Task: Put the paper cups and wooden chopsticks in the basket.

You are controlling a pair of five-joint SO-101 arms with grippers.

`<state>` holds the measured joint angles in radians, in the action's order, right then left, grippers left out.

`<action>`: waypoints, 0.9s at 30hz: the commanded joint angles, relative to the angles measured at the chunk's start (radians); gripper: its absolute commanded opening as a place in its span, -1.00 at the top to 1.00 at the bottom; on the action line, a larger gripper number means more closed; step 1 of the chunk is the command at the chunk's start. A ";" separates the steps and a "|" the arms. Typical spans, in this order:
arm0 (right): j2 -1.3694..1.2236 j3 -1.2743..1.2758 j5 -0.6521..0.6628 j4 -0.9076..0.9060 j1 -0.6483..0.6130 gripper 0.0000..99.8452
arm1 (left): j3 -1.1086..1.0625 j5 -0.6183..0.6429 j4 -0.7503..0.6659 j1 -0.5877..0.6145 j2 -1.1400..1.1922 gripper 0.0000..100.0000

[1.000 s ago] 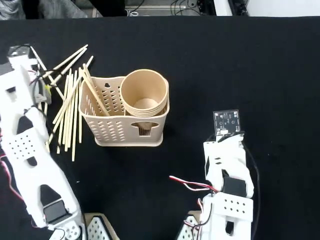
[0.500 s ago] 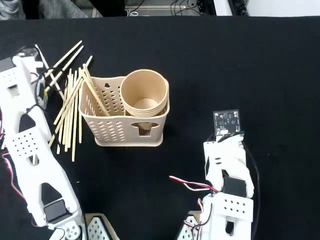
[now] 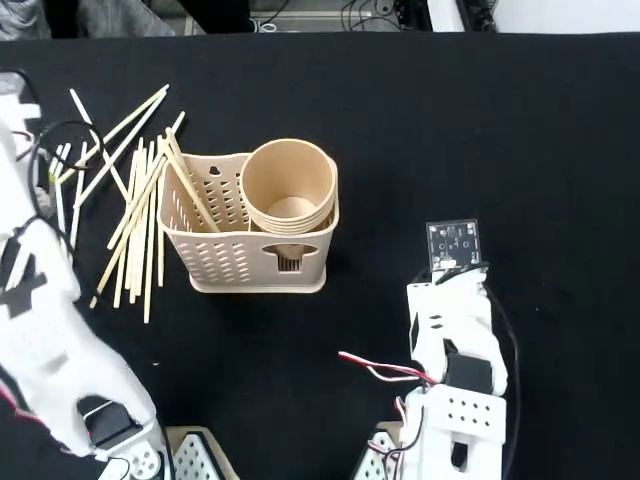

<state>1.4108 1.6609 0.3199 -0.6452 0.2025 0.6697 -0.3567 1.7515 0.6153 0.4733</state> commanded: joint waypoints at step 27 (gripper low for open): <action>0.015 -0.007 -0.005 0.014 0.006 0.98 | -1.592 0.358 -1.382 -0.361 -1.998 0.94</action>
<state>1.4108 1.6609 0.3199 -0.6452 0.2025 -0.7910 -0.0069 0.6160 0.3621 -1.3234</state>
